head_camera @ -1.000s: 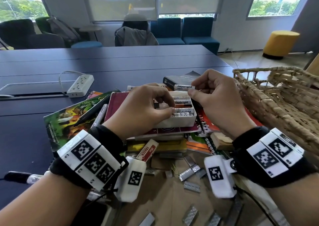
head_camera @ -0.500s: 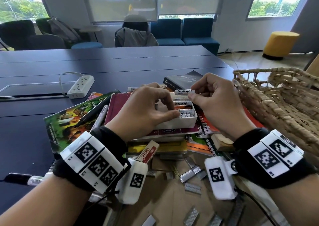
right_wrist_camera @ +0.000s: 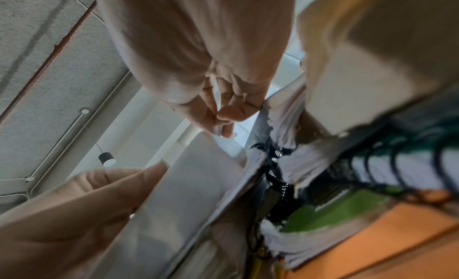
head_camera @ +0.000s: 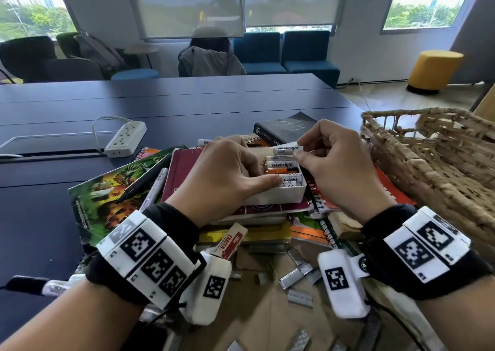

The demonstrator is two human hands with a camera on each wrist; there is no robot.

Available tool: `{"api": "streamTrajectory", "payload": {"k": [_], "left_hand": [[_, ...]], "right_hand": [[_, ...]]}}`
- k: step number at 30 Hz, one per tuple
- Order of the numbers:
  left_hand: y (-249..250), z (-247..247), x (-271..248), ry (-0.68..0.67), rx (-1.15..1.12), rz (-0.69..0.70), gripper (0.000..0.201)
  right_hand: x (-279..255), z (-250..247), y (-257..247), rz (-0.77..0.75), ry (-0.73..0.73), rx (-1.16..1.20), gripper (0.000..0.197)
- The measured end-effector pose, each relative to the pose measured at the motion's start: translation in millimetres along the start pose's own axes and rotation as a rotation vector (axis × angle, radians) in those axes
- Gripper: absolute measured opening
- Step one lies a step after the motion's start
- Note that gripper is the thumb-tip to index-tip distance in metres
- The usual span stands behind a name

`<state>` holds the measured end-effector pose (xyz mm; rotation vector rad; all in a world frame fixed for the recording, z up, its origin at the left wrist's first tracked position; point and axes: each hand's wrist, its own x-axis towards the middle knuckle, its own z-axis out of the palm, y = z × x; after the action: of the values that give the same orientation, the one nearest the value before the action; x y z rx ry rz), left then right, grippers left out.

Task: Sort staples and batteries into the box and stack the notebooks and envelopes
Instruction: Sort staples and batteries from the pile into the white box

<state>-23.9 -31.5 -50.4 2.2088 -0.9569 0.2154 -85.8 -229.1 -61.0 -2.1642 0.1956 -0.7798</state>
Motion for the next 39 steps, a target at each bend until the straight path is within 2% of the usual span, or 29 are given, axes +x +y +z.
{"api": "streamTrajectory", "payload": {"k": [4, 7, 10, 15, 20, 24, 27, 31, 39], "left_hand": [[3, 1, 0, -0.068, -0.003, 0.002, 0.036], [5, 1, -1, 0.010, -0.028, -0.033, 0.037], [4, 1, 1, 0.089, 0.045, -0.067, 0.024], [6, 1, 2, -0.016, 0.128, -0.077, 0.021], [5, 3, 2, -0.096, 0.234, -0.083, 0.038], [8, 4, 2, -0.144, 0.305, -0.088, 0.039], [9, 4, 4, -0.154, 0.315, -0.087, 0.035], [13, 2, 4, -0.195, 0.327, -0.083, 0.039], [9, 4, 6, -0.154, 0.276, -0.087, 0.037]], "right_hand": [[0, 0, -2, -0.006, 0.002, -0.006, 0.012], [1, 0, -3, 0.004, 0.002, -0.006, 0.012], [3, 0, -4, -0.011, 0.035, -0.004, 0.014], [2, 2, -7, -0.065, 0.033, -0.052, 0.015], [2, 2, -6, -0.094, -0.018, -0.078, 0.011], [2, 3, -7, -0.091, -0.020, -0.072, 0.011], [2, 4, -9, -0.090, -0.024, -0.065, 0.012], [2, 3, -10, -0.093, -0.060, -0.090, 0.015], [3, 8, -7, -0.100, -0.081, -0.189, 0.017]]}}
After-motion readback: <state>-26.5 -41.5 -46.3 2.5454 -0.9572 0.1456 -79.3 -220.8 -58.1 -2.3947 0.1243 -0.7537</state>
